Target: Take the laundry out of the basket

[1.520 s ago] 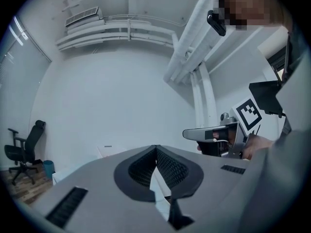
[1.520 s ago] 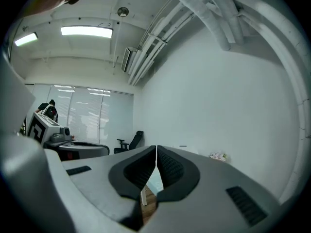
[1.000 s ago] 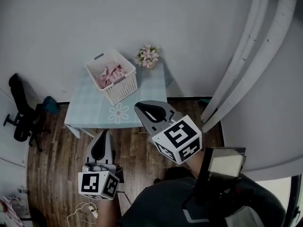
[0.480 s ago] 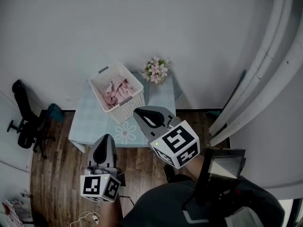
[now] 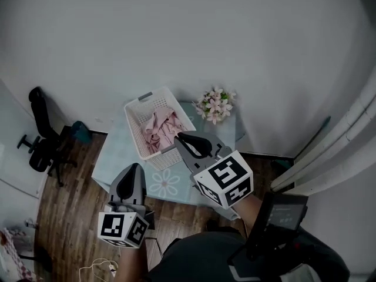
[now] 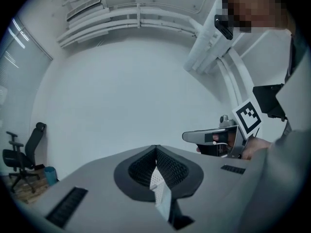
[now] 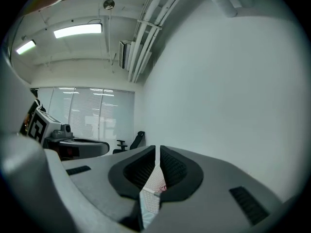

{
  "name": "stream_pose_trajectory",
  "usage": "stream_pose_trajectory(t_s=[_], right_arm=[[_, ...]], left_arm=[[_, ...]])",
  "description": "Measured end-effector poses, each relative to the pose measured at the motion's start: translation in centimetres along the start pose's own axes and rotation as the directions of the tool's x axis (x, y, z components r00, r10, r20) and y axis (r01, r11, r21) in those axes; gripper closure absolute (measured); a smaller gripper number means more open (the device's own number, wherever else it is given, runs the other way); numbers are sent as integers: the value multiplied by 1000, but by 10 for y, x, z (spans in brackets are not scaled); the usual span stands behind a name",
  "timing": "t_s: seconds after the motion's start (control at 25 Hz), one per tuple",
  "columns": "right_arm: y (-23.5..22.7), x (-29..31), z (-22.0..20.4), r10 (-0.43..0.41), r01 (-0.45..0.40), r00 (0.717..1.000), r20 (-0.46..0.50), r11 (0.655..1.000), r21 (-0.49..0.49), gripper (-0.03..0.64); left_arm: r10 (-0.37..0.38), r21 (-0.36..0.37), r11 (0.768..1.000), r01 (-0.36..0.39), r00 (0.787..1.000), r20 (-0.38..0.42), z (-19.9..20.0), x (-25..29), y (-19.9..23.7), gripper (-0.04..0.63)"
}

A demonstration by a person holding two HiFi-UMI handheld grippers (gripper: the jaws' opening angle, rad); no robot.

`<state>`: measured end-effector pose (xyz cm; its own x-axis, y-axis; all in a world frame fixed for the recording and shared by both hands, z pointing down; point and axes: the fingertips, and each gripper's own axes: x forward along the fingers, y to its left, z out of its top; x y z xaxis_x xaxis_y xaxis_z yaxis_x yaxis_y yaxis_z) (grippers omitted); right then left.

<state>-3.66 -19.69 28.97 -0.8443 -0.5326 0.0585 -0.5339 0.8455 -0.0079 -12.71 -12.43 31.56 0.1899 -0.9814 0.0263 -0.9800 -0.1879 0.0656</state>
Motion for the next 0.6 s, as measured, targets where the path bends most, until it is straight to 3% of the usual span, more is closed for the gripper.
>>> stream_pose_trajectory(t_s=[0.24,0.48,0.6], right_arm=[[-47,58,-11,9,-8,999,-51,1000,14,579],[-64,126,-28,-6,9,990,-140,1000,25,431],[-66,159,-43,0,15,981,-192,997,77,354]], left_arm=[[34,28,999,-33,999,-32,0,44,34,584],[12,16,1000,-11,999,-34,-4,74,93,584],[-7,28,1000,8,999,-42,-4,88,125,584]])
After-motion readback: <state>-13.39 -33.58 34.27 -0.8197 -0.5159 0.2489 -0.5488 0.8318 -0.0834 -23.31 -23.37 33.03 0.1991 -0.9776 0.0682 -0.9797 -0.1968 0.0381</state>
